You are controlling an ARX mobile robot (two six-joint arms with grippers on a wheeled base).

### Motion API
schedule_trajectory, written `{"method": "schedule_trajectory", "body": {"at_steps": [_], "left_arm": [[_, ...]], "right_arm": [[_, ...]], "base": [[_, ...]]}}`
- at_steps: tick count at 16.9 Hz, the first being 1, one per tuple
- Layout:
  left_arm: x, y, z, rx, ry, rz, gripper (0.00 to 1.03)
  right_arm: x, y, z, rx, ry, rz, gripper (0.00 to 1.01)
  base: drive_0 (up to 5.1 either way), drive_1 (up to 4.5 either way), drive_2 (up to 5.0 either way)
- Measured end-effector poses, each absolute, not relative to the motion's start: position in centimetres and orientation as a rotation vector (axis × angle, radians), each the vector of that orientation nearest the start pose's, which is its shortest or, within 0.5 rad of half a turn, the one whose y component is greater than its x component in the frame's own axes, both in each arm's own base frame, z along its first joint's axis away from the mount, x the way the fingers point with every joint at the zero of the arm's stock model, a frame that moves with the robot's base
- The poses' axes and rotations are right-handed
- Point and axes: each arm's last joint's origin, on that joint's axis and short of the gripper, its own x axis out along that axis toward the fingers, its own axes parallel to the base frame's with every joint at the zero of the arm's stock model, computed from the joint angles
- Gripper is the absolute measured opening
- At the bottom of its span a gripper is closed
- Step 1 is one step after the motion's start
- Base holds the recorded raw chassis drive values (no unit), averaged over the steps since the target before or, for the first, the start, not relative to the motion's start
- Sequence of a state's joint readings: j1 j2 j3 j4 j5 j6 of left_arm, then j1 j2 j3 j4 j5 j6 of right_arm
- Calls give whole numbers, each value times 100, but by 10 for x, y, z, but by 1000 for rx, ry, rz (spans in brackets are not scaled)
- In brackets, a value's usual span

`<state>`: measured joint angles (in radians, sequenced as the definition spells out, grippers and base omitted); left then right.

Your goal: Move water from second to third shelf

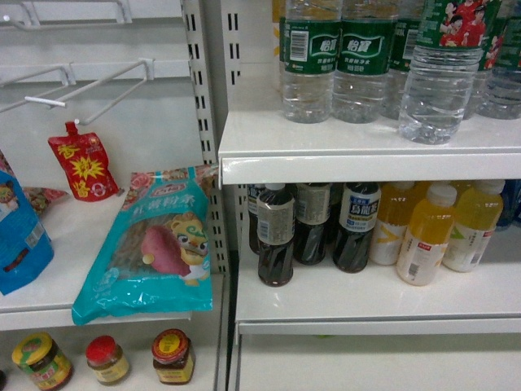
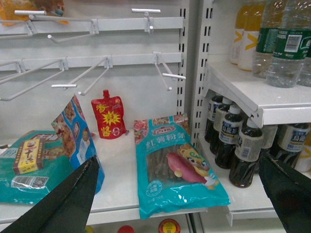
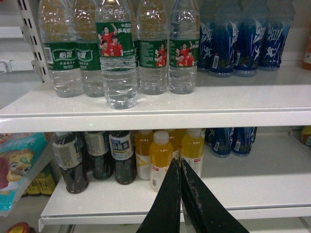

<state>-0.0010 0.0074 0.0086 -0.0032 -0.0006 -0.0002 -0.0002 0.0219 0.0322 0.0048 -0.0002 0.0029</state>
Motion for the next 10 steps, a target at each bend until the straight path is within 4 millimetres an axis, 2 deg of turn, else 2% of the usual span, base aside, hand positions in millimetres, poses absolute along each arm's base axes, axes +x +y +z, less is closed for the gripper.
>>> {"method": "schedule_trajectory", "body": {"at_steps": [2, 8, 9, 10], "left_arm": [[98, 0, 166, 0, 2, 0, 98], [98, 0, 166, 0, 2, 0, 98], [98, 0, 166, 0, 2, 0, 98], [98, 0, 166, 0, 2, 0, 98]], "right_arm": [[97, 0, 167, 3, -1, 1, 2], [97, 0, 167, 2, -6, 0, 2], [97, 0, 167, 2, -6, 0, 9], [97, 0, 167, 2, -6, 0, 22]], "base": [[0, 0, 0], [0, 0, 0], [0, 0, 0], [0, 0, 0]]}}
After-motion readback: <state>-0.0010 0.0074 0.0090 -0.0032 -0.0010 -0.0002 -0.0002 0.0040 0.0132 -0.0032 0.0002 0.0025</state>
